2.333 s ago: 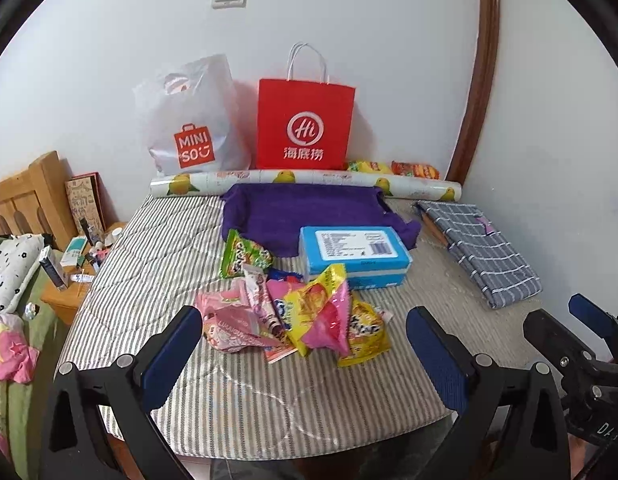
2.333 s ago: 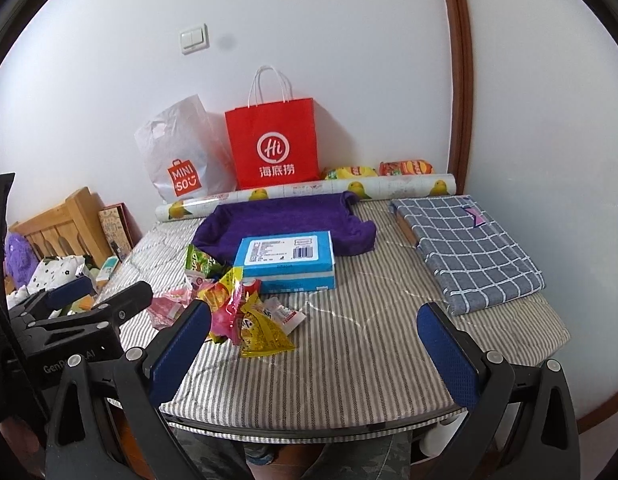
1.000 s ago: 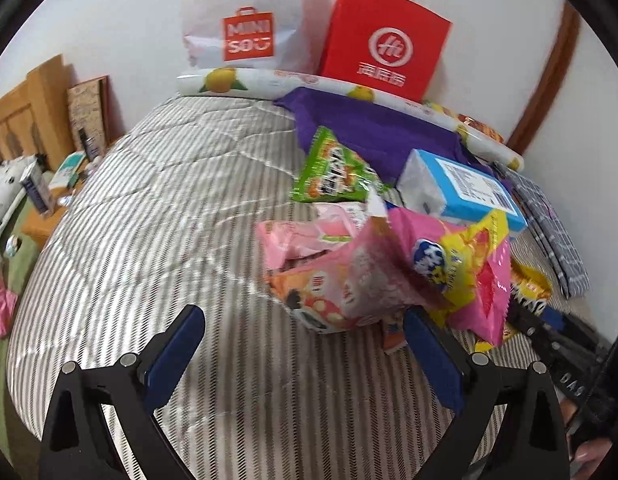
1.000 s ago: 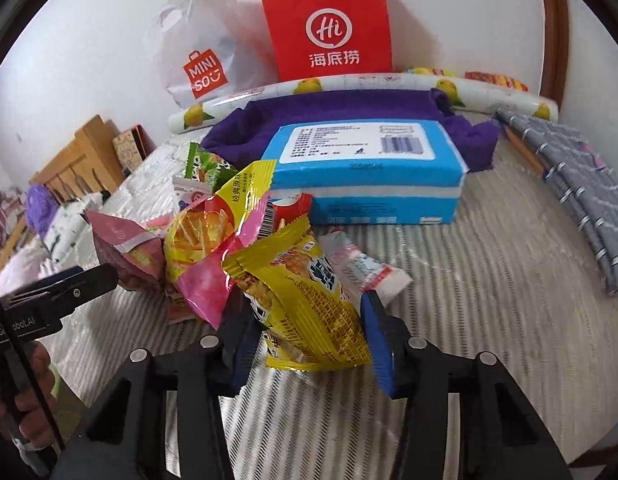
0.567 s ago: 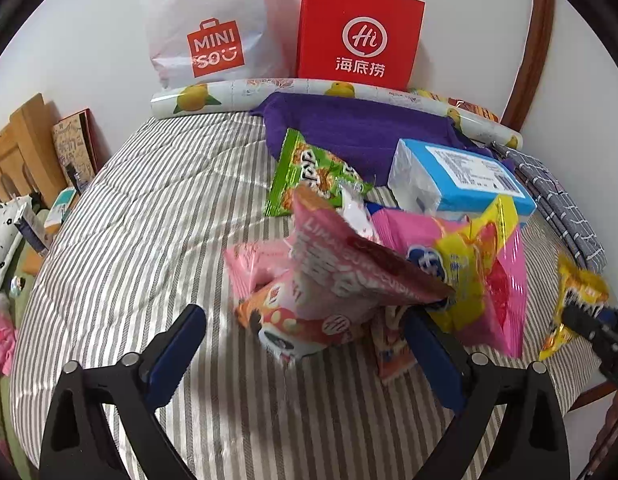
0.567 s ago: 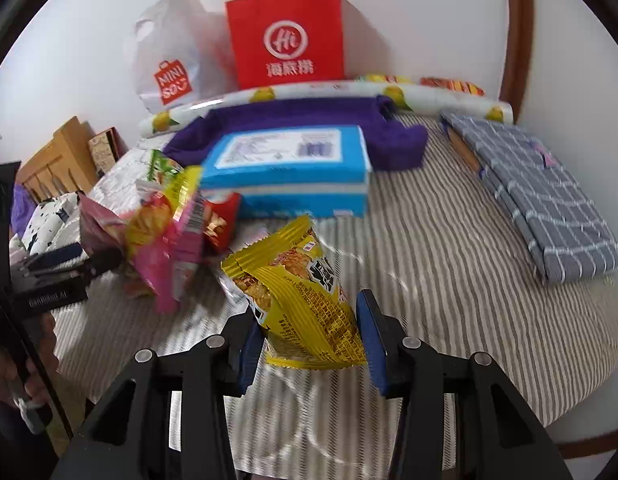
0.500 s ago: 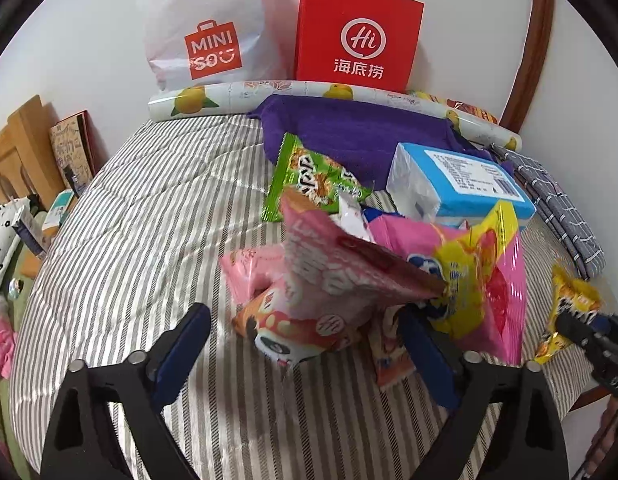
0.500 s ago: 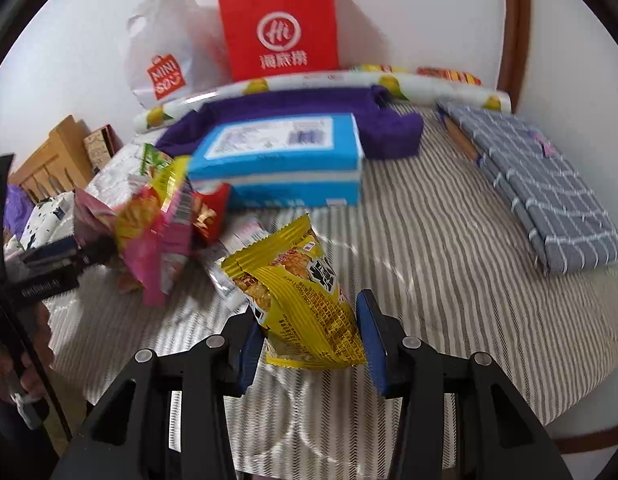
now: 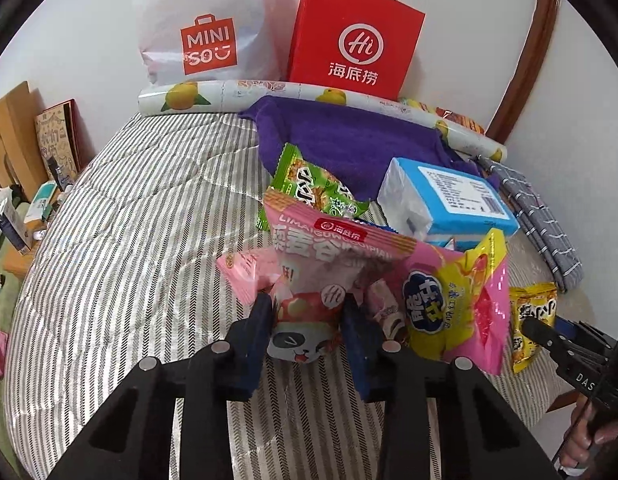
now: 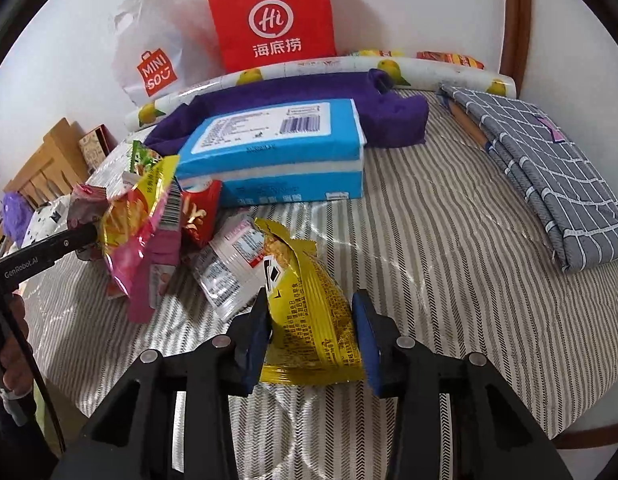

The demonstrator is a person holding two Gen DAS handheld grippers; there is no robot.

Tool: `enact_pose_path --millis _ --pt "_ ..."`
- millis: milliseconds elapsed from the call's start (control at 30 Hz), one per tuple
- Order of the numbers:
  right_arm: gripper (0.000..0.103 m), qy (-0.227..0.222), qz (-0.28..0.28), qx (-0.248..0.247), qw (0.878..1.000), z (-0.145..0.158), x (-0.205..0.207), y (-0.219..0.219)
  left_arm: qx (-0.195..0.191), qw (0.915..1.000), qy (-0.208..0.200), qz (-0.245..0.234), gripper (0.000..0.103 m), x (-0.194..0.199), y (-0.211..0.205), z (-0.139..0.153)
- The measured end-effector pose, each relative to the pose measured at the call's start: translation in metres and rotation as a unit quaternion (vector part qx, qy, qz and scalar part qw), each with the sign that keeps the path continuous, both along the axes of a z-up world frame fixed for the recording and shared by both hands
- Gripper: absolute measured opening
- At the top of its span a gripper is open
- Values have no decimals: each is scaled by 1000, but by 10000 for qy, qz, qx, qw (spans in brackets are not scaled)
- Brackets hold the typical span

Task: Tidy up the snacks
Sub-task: 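Carry both held bags over the purple towel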

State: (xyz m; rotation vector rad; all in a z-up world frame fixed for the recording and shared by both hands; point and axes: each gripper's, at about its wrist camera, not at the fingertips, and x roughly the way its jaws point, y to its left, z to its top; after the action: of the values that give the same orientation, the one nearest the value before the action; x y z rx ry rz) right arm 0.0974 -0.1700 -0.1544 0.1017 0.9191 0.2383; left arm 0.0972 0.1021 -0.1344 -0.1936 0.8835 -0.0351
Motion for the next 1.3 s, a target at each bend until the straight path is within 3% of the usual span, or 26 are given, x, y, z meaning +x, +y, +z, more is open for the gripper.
enact_pose_path --millis 667,1300 --pt "40 -366 -72 180 9991 45 -6 -15 -134 9995 -263 -117 30 -9 -18 54" --pt "40 -885 195 132 9958 107 42 -16 -316 9983 -313 -375 30 53 -65 94"
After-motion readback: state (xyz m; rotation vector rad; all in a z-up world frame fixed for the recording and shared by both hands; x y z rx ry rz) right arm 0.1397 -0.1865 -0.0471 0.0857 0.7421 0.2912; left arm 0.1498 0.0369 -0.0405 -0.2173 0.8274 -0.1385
